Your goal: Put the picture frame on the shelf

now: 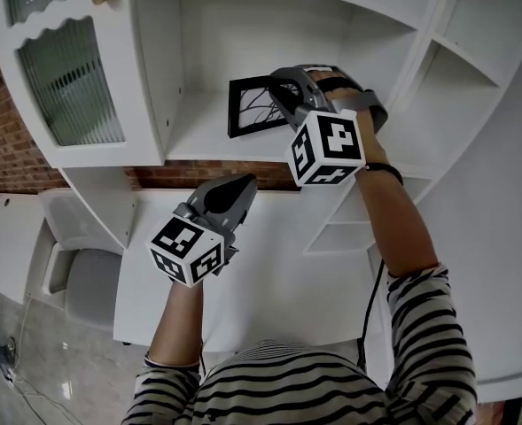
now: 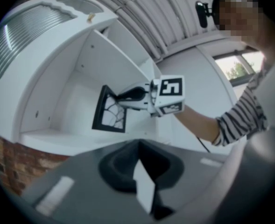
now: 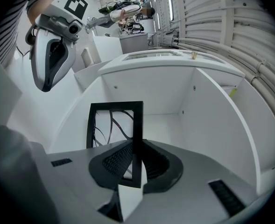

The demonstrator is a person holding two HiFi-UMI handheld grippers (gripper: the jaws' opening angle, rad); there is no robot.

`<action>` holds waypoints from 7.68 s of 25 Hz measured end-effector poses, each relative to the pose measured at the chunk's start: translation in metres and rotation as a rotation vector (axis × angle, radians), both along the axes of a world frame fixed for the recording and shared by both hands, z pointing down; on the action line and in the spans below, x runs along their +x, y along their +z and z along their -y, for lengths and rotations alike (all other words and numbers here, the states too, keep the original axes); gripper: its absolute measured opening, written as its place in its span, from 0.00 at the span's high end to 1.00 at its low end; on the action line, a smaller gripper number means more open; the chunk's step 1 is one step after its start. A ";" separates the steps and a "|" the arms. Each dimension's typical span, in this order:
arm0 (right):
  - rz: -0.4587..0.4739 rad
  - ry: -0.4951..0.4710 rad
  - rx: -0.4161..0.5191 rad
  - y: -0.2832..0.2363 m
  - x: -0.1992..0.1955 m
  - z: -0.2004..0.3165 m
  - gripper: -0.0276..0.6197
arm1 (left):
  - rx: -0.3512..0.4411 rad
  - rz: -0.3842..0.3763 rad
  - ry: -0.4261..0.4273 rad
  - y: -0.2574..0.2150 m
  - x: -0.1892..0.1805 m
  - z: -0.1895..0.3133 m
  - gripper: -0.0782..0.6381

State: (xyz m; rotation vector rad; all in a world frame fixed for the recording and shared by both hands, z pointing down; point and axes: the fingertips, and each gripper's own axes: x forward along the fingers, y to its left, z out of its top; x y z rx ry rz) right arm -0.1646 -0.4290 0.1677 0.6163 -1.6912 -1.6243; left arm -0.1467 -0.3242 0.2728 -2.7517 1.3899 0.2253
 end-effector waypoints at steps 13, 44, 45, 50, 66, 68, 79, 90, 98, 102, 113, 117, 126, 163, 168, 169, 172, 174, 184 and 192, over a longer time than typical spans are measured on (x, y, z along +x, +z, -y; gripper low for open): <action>-0.026 0.030 -0.015 0.017 -0.015 0.031 0.86 | -0.020 -0.003 0.004 0.005 -0.004 0.009 0.88; -0.021 0.123 -0.027 0.034 -0.030 0.080 0.86 | -0.054 0.001 0.039 0.017 -0.005 0.028 0.88; -0.021 0.125 -0.027 0.035 -0.030 0.081 0.86 | -0.055 0.002 0.039 0.018 -0.005 0.028 0.88; -0.019 0.124 -0.017 0.036 -0.031 0.082 0.86 | -0.058 0.003 0.037 0.020 -0.007 0.029 0.88; -0.018 0.116 -0.010 0.036 -0.031 0.083 0.86 | -0.049 0.000 0.032 0.018 -0.008 0.028 0.88; -0.017 0.115 -0.009 0.035 -0.031 0.083 0.86 | -0.050 0.000 0.031 0.019 -0.008 0.027 0.88; -0.002 0.105 -0.014 0.035 -0.031 0.083 0.86 | -0.051 0.005 0.029 0.019 -0.007 0.027 0.88; 0.006 0.091 -0.025 0.034 -0.031 0.078 0.84 | -0.058 0.007 0.029 0.020 -0.007 0.026 0.88; 0.009 0.087 -0.023 0.032 -0.031 0.077 0.83 | -0.058 0.009 0.027 0.018 -0.006 0.026 0.88; 0.008 0.088 -0.023 0.033 -0.030 0.077 0.83 | -0.061 0.013 0.026 0.019 -0.005 0.025 0.88; 0.019 0.083 -0.021 0.033 -0.029 0.076 0.82 | -0.064 0.015 0.024 0.020 -0.004 0.024 0.88; 0.018 0.082 -0.026 0.035 -0.027 0.075 0.82 | -0.067 0.016 0.023 0.020 -0.003 0.024 0.88; 0.035 0.079 -0.026 0.035 -0.024 0.071 0.82 | -0.068 0.021 0.027 0.019 -0.001 0.022 0.88; 0.238 0.031 -0.115 0.047 0.022 0.017 0.86 | -0.058 0.058 0.018 0.019 0.017 -0.007 0.88; 0.311 0.015 -0.149 0.054 0.031 0.001 0.89 | -0.043 0.053 0.011 0.018 0.018 -0.015 0.88; 0.325 0.012 -0.156 0.055 0.033 -0.003 0.89 | -0.040 0.053 0.009 0.018 0.018 -0.017 0.88; 0.367 0.000 -0.179 0.059 0.039 -0.017 0.90 | -0.034 0.051 0.000 0.018 0.017 -0.022 0.88; 0.392 -0.004 -0.195 0.062 0.043 -0.026 0.91 | -0.033 0.054 -0.005 0.020 0.017 -0.025 0.88; 0.516 -0.015 -0.311 0.084 0.066 -0.061 0.92 | -0.027 0.051 -0.010 0.025 0.023 -0.039 0.88; 0.621 -0.032 -0.452 0.121 0.085 -0.091 0.93 | -0.027 0.031 -0.003 0.039 0.023 -0.053 0.88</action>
